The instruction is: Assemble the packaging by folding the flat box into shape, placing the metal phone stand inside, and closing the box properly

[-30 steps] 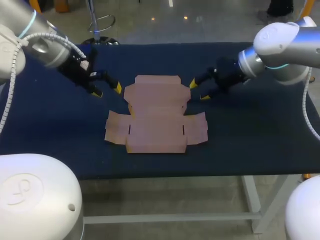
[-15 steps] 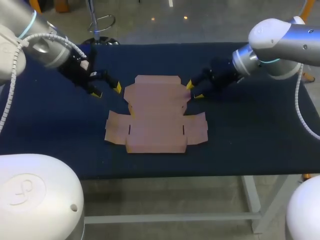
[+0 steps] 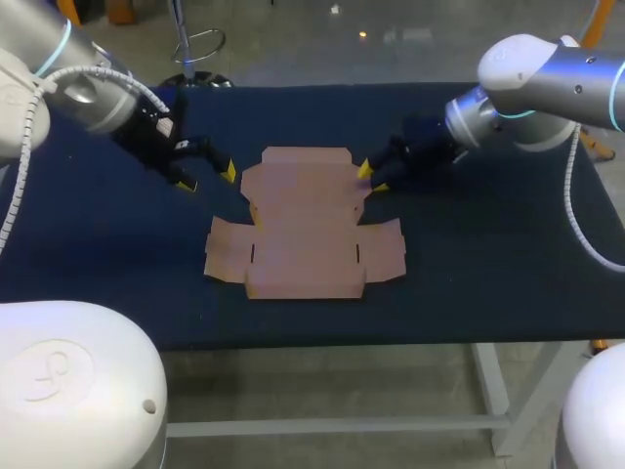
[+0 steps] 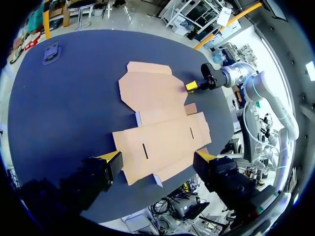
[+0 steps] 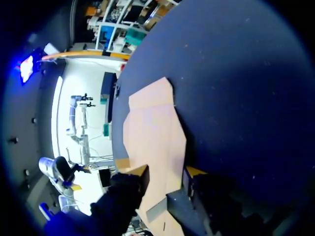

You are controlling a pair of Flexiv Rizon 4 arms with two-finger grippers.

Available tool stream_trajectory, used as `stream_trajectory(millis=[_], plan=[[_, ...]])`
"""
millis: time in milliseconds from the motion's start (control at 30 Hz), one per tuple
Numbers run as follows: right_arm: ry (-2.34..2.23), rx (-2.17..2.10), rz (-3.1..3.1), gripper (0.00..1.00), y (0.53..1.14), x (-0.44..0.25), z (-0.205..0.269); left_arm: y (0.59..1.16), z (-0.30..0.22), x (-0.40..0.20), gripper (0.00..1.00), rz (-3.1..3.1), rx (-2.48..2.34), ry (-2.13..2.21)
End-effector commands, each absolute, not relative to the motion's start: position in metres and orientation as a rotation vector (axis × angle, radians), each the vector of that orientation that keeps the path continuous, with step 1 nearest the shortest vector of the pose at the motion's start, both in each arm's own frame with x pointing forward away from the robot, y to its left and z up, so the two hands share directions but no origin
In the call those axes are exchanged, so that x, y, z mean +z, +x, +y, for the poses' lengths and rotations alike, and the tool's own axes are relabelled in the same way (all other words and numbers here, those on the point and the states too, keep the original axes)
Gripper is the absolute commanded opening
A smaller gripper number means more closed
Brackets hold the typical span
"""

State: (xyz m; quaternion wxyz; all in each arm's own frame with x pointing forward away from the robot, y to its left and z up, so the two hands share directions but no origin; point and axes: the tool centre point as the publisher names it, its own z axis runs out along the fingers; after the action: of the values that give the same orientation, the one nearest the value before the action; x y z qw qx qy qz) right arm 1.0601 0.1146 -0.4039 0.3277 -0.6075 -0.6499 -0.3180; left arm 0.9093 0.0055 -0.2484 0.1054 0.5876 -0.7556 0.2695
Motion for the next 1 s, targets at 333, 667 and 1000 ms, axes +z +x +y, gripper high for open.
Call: stream_trajectory(millis=[333, 667, 1000], plan=[[-1.475, -0.782, -1.656, 0.44, 1.073, -0.424, 0.126, 0.901, 0.005, -0.245, 1.0, -2.224, 0.779, 1.777], [-1.435, -0.806, -1.639, 0.43, 1.077, -0.427, 0.138, 0.897, 0.007, -0.244, 1.0, -2.22, 0.776, 1.792], [-1.356, -0.878, -1.56, 0.25, 1.081, -0.432, 0.144, 0.894, 0.005, -0.246, 1.0, -2.214, 0.776, 1.777]])
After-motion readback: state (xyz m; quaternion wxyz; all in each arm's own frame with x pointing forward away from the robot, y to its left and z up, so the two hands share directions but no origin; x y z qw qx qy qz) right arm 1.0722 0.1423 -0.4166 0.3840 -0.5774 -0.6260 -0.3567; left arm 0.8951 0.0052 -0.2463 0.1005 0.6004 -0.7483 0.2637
